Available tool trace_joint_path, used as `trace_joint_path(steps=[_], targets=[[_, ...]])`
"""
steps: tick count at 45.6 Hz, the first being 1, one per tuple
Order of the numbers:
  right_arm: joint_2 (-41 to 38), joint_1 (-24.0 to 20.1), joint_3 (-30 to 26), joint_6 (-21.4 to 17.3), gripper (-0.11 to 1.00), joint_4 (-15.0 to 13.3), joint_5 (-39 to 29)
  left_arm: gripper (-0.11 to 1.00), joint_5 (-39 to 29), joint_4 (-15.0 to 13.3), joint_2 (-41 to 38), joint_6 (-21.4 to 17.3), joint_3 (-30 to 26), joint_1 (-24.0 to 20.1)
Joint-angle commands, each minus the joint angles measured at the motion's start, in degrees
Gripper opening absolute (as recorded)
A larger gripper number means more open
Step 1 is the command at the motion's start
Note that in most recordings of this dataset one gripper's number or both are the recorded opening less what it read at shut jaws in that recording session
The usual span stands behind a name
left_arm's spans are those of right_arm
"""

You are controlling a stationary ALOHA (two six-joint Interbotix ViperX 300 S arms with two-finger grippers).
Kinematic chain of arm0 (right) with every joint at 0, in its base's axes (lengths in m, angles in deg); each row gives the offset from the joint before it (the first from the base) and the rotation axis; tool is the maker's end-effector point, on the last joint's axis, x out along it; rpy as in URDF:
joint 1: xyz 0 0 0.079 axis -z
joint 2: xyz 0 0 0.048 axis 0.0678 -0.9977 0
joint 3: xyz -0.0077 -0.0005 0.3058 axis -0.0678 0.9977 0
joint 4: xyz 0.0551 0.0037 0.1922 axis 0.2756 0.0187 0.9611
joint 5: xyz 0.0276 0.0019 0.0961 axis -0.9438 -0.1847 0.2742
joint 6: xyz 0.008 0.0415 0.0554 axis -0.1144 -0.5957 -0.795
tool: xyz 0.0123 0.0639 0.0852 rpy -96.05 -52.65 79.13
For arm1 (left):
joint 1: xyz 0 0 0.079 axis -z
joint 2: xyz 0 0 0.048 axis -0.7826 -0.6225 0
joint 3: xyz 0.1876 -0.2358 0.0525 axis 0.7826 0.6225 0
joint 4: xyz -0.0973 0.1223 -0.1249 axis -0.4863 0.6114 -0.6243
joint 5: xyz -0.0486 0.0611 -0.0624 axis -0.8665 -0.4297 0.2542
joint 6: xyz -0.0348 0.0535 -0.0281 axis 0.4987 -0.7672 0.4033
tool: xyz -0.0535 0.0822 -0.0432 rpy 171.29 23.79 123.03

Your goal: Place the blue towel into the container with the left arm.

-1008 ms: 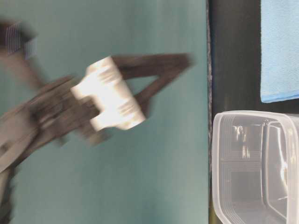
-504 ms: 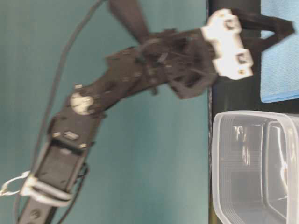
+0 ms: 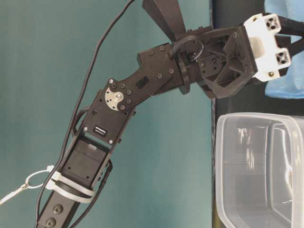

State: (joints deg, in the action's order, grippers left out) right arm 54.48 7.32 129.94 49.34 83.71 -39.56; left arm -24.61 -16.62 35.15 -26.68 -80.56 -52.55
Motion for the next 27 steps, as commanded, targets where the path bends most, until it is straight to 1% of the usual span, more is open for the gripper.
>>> trace_joint_path(steps=[1,2,3,6,17,21,27], targets=[[-0.18,0.09,-0.62,-0.09,0.76,0.26,0.53,0.30,0.18,0.18,0.53,-0.26,-0.26,0.35],[-0.09,0.00,-0.62,-0.09,0.76,0.18,0.53,0.26,0.18,0.18,0.97,-0.44,-0.35,0.35],[-0.09,0.00,-0.62,-0.09,0.75,0.26,0.53,0.18,0.18,0.18,1.32,-0.62,-0.35,0.35],[0.09,0.00,-0.62,-0.09,0.75,0.18,0.53,0.06,0.09,0.18,2.46,-1.05,-0.62,0.44],[0.88,0.09,-0.62,0.00,0.75,0.18,0.53,0.06,-1.85,0.18,10.46,-2.46,-1.49,0.53],[1.14,0.09,-0.53,0.00,0.75,0.26,0.53,0.06,-3.52,0.18,14.68,-2.64,-1.85,0.62],[1.32,0.00,-0.53,0.00,0.75,0.18,0.53,0.06,-7.73,0.18,22.15,-2.64,-0.35,0.62]])
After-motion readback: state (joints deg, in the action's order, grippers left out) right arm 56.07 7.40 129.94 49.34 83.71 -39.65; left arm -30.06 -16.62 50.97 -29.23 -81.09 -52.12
